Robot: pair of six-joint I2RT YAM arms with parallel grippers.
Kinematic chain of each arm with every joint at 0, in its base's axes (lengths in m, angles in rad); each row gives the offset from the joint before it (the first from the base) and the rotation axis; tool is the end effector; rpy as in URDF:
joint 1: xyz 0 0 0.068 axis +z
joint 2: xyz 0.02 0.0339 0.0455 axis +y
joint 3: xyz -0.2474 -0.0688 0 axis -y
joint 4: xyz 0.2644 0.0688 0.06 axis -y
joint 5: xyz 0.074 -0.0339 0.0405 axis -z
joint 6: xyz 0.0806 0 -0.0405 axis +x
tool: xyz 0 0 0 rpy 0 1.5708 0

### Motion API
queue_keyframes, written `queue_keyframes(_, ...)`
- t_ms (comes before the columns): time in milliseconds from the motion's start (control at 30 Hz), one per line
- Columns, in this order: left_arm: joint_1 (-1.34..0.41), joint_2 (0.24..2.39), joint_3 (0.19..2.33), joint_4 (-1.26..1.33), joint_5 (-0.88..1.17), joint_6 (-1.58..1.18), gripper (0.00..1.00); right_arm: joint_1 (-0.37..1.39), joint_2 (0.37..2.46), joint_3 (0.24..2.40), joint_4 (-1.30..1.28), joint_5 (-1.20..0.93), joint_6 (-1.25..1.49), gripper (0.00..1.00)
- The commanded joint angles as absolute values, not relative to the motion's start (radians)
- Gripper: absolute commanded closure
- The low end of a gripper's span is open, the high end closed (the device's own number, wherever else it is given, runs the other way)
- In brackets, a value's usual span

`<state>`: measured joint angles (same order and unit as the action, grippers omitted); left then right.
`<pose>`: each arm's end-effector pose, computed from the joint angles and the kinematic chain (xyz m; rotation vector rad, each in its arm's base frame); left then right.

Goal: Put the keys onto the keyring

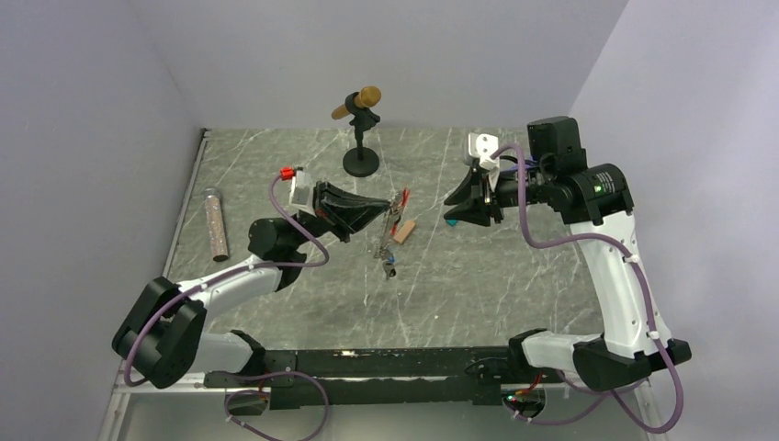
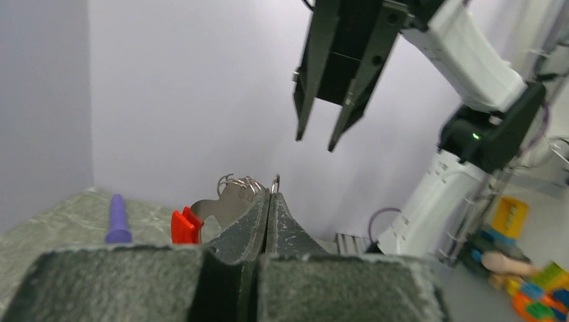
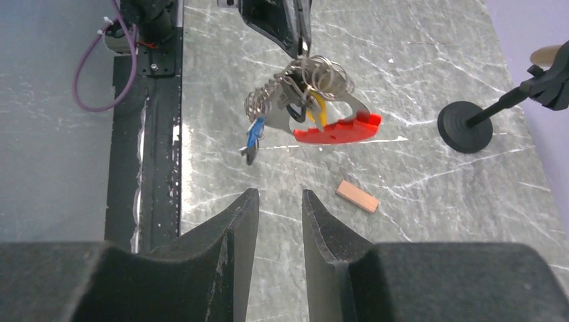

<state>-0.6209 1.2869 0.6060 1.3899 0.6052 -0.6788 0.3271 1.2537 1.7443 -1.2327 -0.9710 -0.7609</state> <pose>0.2176 -0.2121 0.3225 0.5970 0.9362 -1.4373 0.2020 0.1388 0.4453 -1.4402 1.4793 0.8459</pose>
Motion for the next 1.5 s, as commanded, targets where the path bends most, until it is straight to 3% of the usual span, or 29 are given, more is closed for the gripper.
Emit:
queue_keyframes(0, -0.568, 1.312, 0.621, 1.665, 0.916, -0.817, 1.0, 0.298, 1.221, 1.701, -1.268, -1.098, -0.823, 0.64)
queue_keyframes(267, -0.568, 1.316, 0.737, 1.662, 1.111, -0.788, 1.0, 0.296, 1.204, 1.626, -1.4, -1.251, -1.031, 0.59)
queue_keyframes(367, -0.567, 1.281, 0.736, 1.576, 1.183, -0.654, 1.0, 0.295, 1.196, 1.611, -1.433, -1.253, -1.087, 0.59)
queue_keyframes(567, -0.57, 1.112, 0.766, 0.895, 1.222, -0.114, 1.0, 0.296, 1.184, 1.559, -1.462, -1.26, -1.144, 0.58)
queue_keyframes(700, -0.571, 1.08, 0.869, 0.386, 1.038, 0.17, 1.0, 0.294, 1.166, 1.487, -1.412, -1.258, -1.126, 0.58)
queue_keyframes(933, -0.569, 1.191, 0.856, 0.211, 0.702, -0.093, 1.0, 0.25, 1.057, 1.235, -1.093, -1.195, -0.897, 0.57)
queue_keyframes(1333, -0.541, 1.407, 0.984, 0.127, 0.437, -0.263, 1.0, -0.02, 0.927, 0.905, -0.826, -1.187, -0.789, 0.56)
queue_keyframes(1467, -0.473, 1.421, 0.914, 0.085, 0.339, -0.286, 1.0, -0.098, 0.913, 0.831, -0.786, -1.227, -0.791, 0.55)
